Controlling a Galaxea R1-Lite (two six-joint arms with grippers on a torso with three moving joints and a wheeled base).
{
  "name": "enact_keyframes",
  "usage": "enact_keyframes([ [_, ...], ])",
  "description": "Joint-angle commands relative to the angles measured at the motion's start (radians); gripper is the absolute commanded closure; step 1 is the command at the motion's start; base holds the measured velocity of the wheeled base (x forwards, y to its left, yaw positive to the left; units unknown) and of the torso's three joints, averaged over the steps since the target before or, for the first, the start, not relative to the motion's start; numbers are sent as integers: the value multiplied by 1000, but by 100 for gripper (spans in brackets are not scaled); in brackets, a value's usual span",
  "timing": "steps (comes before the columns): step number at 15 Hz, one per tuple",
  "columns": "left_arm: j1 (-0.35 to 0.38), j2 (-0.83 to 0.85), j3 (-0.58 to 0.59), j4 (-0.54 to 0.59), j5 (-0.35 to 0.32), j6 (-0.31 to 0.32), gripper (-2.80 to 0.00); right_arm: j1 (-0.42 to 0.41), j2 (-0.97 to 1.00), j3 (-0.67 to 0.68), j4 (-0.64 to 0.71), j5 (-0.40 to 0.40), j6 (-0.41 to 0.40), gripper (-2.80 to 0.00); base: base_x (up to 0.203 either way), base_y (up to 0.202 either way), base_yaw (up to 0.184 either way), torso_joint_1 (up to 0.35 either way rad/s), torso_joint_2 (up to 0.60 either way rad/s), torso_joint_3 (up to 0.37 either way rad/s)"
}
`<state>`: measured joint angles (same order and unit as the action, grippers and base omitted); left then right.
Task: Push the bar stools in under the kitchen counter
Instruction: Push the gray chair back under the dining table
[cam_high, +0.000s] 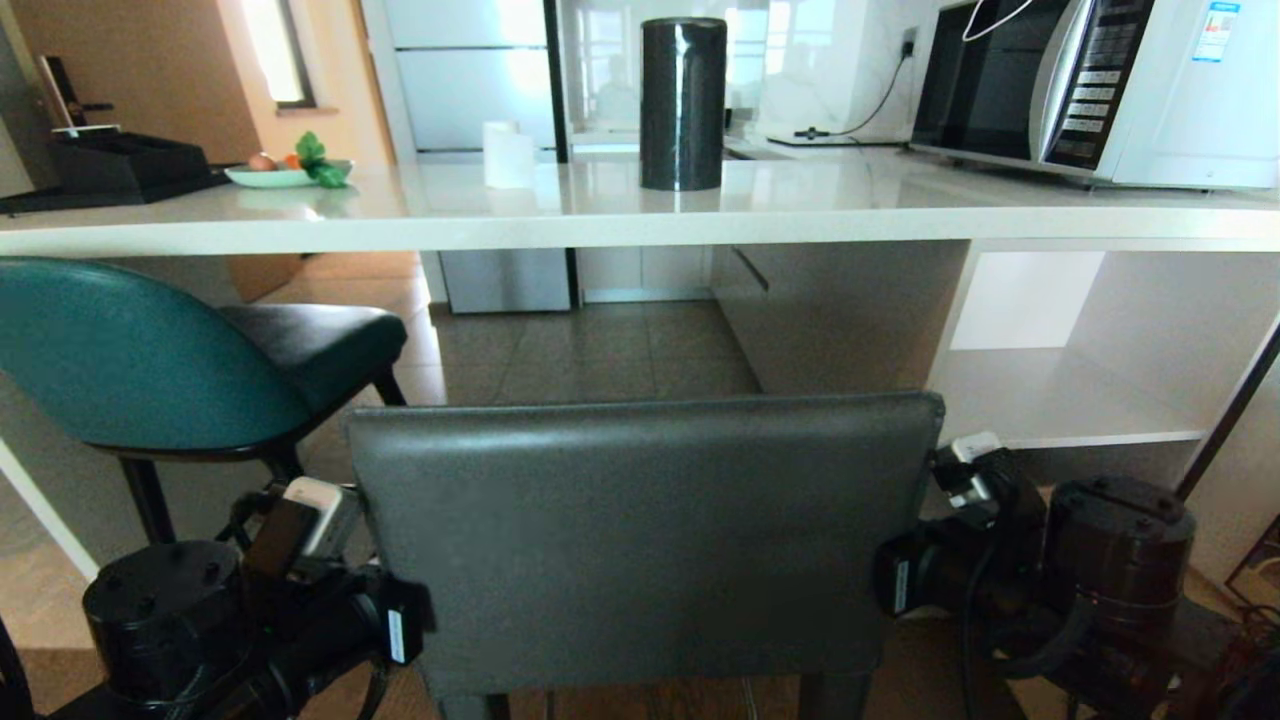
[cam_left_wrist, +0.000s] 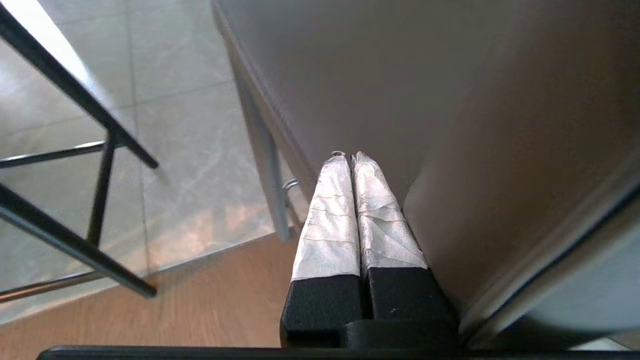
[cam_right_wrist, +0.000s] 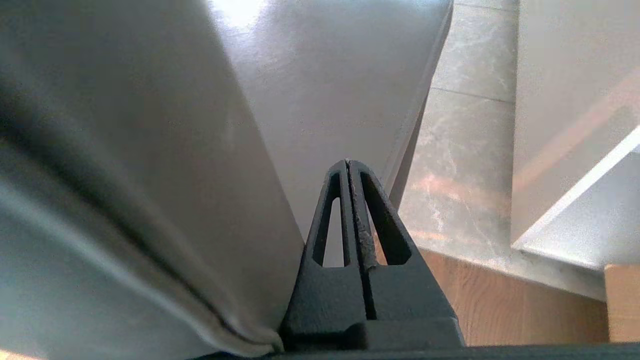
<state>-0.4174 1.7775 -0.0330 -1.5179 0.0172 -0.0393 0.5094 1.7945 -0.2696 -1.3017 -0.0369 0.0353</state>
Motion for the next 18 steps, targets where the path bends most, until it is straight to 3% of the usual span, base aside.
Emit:
enact_keyframes([
  [1,-3,-48,36,-12,16,-5,0,-1,-67,51,-7,3,2,0,0,0,0,0,0,0],
  [4,-32,-66,36,-12,27,-6,0,-6,-81,112,-4,18,3,0,0,0,0,0,0,0],
  [9,-162,-52,36,-12,29,-1,0,-72,0,186,37,38,0,0,0,0,0,0,0,0],
  [12,-109,-34,35,-12,28,-1,0,-71,-73,205,35,56,2,0,0,0,0,0,0,0],
  [14,-94,8,27,-12,29,0,0,-71,-51,158,35,67,3,0,0,0,0,0,0,0],
  [16,-153,9,35,-12,32,12,0,-72,27,59,34,70,3,0,0,0,0,0,0,0],
  [18,-164,42,36,-12,35,15,0,-67,85,-58,32,66,1,0,0,0,0,0,0,0],
])
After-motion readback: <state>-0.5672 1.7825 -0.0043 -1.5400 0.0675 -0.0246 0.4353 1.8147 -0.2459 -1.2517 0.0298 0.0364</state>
